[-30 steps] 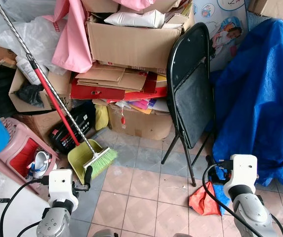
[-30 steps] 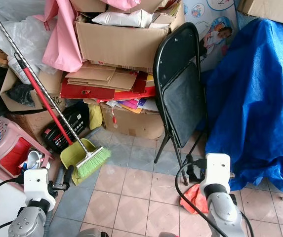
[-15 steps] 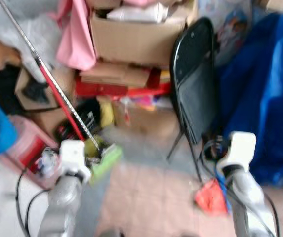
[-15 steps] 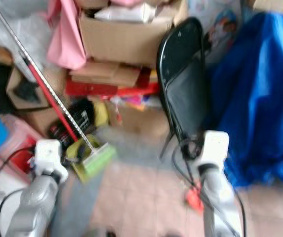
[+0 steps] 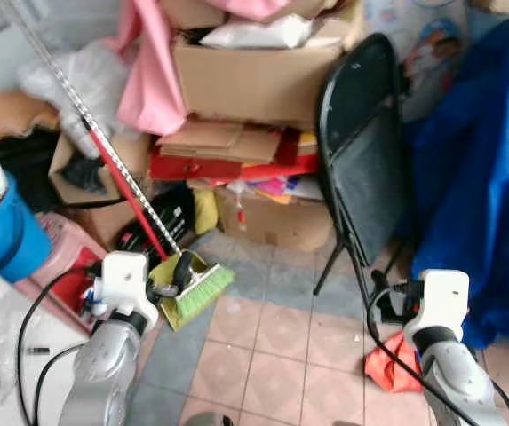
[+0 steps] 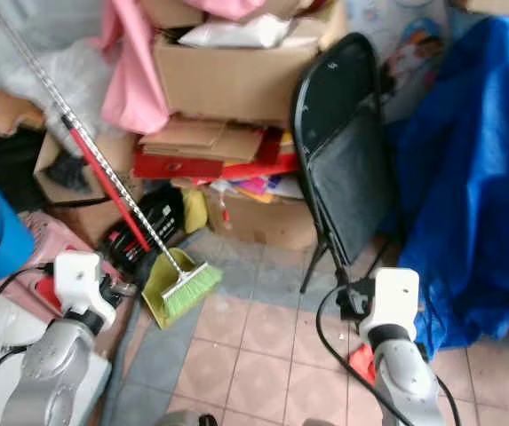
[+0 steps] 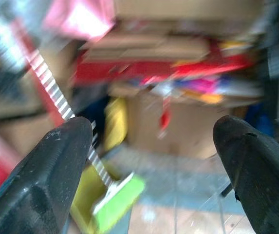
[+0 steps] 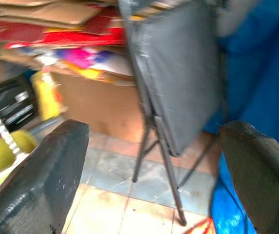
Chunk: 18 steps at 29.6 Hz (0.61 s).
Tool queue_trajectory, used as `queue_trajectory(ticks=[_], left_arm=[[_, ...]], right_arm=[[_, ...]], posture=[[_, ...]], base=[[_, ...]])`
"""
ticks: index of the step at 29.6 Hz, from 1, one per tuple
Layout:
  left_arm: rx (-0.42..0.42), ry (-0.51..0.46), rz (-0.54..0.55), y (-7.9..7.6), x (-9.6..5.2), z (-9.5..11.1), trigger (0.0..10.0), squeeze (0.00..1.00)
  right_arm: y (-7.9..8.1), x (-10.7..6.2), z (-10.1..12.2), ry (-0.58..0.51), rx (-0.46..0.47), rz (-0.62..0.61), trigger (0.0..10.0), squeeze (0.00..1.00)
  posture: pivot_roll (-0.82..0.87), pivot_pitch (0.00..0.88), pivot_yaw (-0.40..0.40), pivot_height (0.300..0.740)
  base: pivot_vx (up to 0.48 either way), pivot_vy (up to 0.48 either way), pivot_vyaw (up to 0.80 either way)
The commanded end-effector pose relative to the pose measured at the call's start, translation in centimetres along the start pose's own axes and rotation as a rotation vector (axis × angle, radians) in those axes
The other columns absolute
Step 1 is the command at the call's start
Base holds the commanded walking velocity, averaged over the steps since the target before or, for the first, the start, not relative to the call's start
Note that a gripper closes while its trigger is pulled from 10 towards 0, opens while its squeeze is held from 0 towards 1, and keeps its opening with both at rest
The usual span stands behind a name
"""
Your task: Clothes washing
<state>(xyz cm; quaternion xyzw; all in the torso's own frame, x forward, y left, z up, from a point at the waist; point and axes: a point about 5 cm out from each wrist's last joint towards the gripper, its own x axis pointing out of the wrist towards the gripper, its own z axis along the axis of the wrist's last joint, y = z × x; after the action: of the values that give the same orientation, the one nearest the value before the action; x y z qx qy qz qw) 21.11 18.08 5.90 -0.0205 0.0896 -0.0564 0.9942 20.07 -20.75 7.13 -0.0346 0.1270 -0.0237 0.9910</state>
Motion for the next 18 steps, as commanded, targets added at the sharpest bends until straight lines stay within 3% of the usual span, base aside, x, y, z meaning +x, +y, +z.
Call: queue_trajectory(ticks=[1,7,12,18], left_arm=[[-0.012,-0.005,0.047,0.4,-0.4,-0.1,10.0,0.00],[-0.019,-0.009,0.103,0.1,-0.6,0.0,10.0,0.00],[-0.016,-0.035,0.078,-0.8,1.1,0.9,10.0,0.00],[-0.030,-0.016,0.086,-0.7,1.4,0.8,10.0,0.00]], right_arm=[[0.8,0.1,0.5,-0.009,-0.007,0.055,10.0,0.00],[1.5,1.5,1.3,-0.053,-0.023,0.114,10.0,0.00],[1.9,4.3,4.0,-0.137,0.001,0.134,10.0,0.00],[1.4,4.6,3.6,-0.125,0.040,0.089,10.0,0.00]], posture=[[-0.08,0.000,0.048,0.740],[-0.05,0.000,0.081,0.740],[-0.05,0.000,0.106,0.740],[-0.05,0.000,0.093,0.740]], base=[[0.000,0.000,0.78],[0.000,0.000,0.78],[0.000,0.000,0.77],[0.000,0.000,0.77]])
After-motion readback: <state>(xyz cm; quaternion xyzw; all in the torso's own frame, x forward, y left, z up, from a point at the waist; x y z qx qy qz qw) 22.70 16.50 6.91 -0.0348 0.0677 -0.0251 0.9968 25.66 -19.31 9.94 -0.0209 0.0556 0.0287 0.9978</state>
